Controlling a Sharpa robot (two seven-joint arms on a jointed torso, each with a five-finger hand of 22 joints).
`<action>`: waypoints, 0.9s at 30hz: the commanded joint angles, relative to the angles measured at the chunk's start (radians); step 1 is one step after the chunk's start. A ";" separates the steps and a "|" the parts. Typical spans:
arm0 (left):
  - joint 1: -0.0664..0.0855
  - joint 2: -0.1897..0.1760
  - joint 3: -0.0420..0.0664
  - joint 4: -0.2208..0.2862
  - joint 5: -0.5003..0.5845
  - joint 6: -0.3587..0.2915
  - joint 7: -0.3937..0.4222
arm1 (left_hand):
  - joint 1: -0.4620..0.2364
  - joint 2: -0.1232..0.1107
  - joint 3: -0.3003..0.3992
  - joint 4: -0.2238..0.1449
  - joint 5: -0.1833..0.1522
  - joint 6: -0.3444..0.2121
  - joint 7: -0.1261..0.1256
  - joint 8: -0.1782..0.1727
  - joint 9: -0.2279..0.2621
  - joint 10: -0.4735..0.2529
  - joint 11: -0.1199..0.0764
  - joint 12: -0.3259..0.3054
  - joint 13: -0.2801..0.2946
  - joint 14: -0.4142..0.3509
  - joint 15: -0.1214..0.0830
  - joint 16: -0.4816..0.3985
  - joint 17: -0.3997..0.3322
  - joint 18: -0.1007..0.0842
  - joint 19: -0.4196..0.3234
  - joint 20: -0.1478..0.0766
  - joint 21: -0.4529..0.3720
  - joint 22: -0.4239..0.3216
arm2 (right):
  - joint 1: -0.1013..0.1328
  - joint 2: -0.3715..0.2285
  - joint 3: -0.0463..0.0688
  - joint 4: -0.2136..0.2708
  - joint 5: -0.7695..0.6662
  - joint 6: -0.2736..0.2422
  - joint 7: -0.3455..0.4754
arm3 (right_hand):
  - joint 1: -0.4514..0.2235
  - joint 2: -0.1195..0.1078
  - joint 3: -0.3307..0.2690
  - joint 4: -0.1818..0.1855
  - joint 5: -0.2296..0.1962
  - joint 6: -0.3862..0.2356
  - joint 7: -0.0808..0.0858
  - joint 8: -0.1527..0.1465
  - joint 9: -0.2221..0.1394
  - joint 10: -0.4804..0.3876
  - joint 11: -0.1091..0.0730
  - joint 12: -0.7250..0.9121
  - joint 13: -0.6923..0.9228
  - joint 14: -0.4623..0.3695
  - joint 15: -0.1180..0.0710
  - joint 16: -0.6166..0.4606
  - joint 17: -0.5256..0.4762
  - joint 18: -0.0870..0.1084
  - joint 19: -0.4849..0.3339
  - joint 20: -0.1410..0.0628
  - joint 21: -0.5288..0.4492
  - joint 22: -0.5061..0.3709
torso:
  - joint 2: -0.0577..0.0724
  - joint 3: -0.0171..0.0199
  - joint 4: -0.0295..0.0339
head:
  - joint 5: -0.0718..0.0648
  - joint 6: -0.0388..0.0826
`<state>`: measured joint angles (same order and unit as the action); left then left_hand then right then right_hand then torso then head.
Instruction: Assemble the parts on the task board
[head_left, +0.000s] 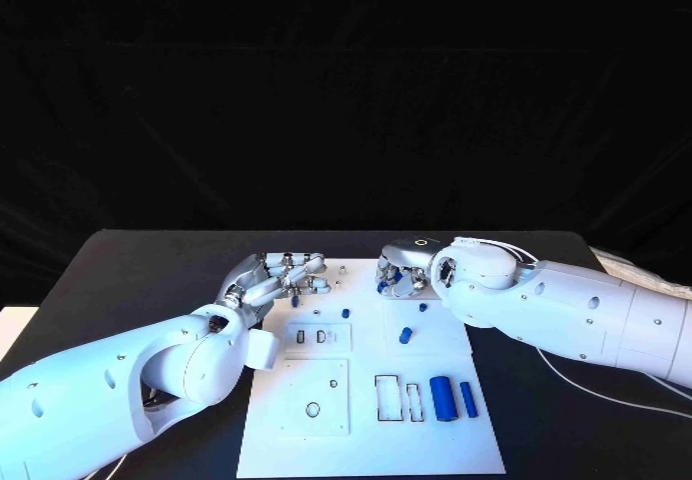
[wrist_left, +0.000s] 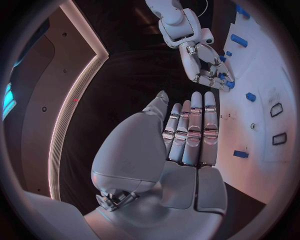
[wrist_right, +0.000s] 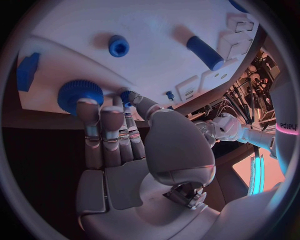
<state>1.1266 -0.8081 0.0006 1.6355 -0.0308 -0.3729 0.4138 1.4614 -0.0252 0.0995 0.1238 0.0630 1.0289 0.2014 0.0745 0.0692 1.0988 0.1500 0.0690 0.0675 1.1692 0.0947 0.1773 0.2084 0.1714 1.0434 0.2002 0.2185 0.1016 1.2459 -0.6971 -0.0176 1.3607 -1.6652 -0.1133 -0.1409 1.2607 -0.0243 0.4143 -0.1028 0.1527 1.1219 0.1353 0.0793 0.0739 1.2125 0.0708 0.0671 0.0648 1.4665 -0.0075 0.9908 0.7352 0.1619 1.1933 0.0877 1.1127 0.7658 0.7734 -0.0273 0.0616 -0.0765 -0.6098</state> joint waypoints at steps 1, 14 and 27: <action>0.001 0.000 0.001 0.002 0.042 0.031 0.009 | -0.007 0.001 -0.008 -0.001 -0.004 -0.003 0.007 -0.003 -0.002 -0.002 0.003 -0.003 -0.001 -0.002 0.006 -0.003 0.001 0.009 0.000 0.008 -0.004 -0.001 | -0.005 -0.001 -0.003 0.008 0.001 -0.074 -0.014 | -0.003 -0.001 0.009 0.002 -0.007 0.011 0.000 -0.003 0.002 0.009 0.000 -0.001 0.000 0.006 -0.008 0.004 0.002 -0.013 0.006 0.001 0.006 0.005 | 0.000 0.0005 0.0000 | -0.001 0.004; 0.001 0.000 0.001 0.003 0.056 0.047 0.025 | -0.015 -0.002 -0.019 0.000 -0.004 -0.006 0.009 -0.007 -0.001 -0.006 0.006 -0.004 0.000 -0.007 0.009 -0.012 0.005 0.009 -0.003 0.011 -0.012 -0.005 | -0.005 0.014 -0.001 0.017 0.014 -0.263 -0.027 | 0.010 -0.001 0.030 0.005 -0.007 0.022 -0.001 -0.001 0.004 0.018 -0.003 0.000 0.000 0.005 -0.009 0.016 0.012 -0.015 0.009 0.000 0.019 0.021 | 0.002 -0.0013 0.0030 | 0.005 0.014; 0.001 -0.001 0.001 0.006 0.056 0.047 0.026 | -0.015 -0.002 -0.020 0.000 -0.004 -0.006 0.010 -0.007 -0.001 -0.006 0.006 -0.004 0.000 -0.007 0.009 -0.012 0.006 0.009 -0.003 0.011 -0.013 -0.005 | -0.004 0.079 0.000 -0.038 0.015 -0.257 -0.026 | 0.009 -0.006 0.036 0.008 -0.011 0.021 0.001 -0.003 0.004 0.015 -0.001 -0.003 -0.001 0.005 -0.008 0.022 0.018 -0.016 0.009 0.000 0.025 0.027 | 0.005 -0.0007 0.0033 | 0.011 0.015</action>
<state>1.1267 -0.8105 0.0006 1.6378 0.0198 -0.3475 0.4240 1.4563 -0.0303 0.0842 0.1253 0.0630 1.0252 0.2052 0.0745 0.0693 1.0952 0.1536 0.0690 0.0675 1.1656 0.0983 0.1692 0.2131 0.1713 1.0397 0.2038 0.2090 0.0973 1.2417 -0.6235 -0.0179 1.3286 -1.6470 -0.3609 -0.1632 1.2661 -0.0299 0.4459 -0.0937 0.1443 1.1396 0.1358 0.0767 0.0769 1.2241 0.0679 0.0671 0.0645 1.4664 -0.0074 1.0097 0.7518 0.1620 1.1931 0.0878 1.1309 0.7915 0.7770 -0.0278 0.0647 -0.0668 -0.5940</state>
